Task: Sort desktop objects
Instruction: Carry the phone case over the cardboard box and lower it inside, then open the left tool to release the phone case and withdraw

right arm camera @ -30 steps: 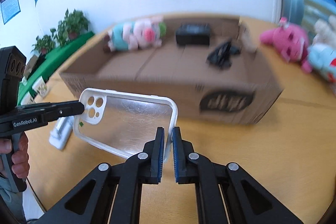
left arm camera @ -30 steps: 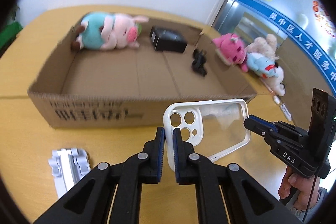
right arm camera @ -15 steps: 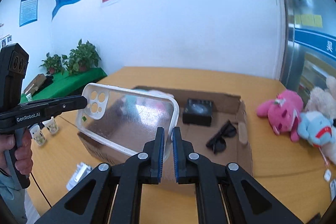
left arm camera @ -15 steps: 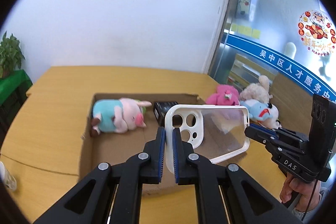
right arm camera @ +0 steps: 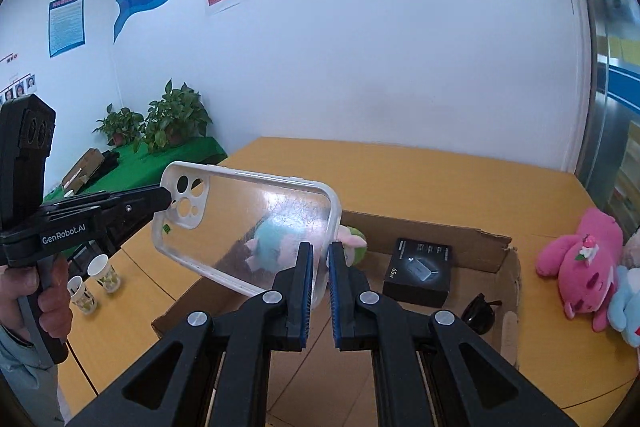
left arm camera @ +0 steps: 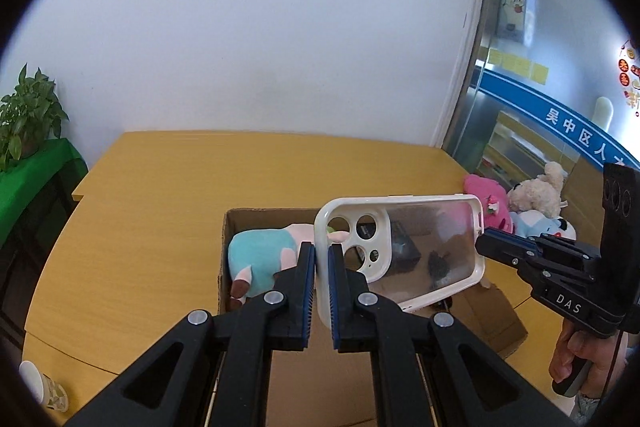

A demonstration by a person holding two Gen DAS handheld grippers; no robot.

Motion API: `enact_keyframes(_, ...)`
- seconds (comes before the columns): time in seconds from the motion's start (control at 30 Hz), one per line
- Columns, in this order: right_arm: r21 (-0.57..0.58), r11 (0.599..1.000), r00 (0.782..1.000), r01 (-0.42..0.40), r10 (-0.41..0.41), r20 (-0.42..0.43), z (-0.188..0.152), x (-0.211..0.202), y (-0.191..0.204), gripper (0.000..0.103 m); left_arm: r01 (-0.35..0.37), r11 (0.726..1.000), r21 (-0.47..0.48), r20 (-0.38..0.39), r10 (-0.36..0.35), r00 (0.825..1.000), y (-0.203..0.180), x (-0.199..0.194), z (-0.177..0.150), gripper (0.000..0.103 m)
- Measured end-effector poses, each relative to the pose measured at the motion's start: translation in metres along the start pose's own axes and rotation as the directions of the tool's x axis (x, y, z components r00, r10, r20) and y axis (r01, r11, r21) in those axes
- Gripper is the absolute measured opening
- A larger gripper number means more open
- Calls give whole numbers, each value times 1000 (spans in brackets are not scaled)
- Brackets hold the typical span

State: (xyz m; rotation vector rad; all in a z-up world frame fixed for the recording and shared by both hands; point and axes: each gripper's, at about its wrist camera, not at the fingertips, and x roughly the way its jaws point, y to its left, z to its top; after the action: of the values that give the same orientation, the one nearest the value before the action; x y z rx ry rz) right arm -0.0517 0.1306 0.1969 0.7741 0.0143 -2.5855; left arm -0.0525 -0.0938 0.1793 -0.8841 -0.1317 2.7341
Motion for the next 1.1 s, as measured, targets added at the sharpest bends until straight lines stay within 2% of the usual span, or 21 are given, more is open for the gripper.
enact_keyframes(0.13, -11, 1000, 996, -15, 14, -90, 4, 49, -3, 7, -36, 999, -23, -101, 33, 994, 18, 47, -2, 5)
enact_keyframes(0.3, -9, 999, 971, -37, 34, -237, -9, 112, -10, 7, -75, 997, -34, -262, 64, 963, 44, 105, -25, 5)
enact_keyframes(0.4, 30, 998, 944, -57, 64, -322, -24, 146, -16, 7, -100, 994, -48, -326, 79, 942, 58, 126, -41, 5)
enact_keyframes(0.53, 64, 994, 893, -83, 103, -439, -52, 183, -18, 7, -130, 991, -5, -385, 119, 915, 58, 141, -52, 5)
enact_keyframes(0.57, 63, 994, 878, -86, 106, -467, -60, 190, -18, 7, -139, 990, 16, -404, 134, 905, 58, 144, -55, 5)
enact_keyframes(0.7, 18, 994, 821, -104, 96, -563, -82, 211, -8, 8, -183, 978, 105, -506, 211, 837, 53, 166, -67, 5)
enact_keyframes(0.73, 32, 993, 802, -112, 109, -588, -87, 217, -8, 8, -185, 977, 107, -523, 213, 825, 55, 172, -69, 5)
enact_keyframes(0.93, 107, 987, 728, -117, 158, -667, -99, 244, -12, 8, -220, 957, 187, -578, 288, 763, 50, 189, -76, 5)
enact_keyframes(1.1, 111, 988, 716, -106, 153, -681, -97, 250, -11, 9, -249, 938, 241, -595, 346, 725, 45, 196, -81, 5)
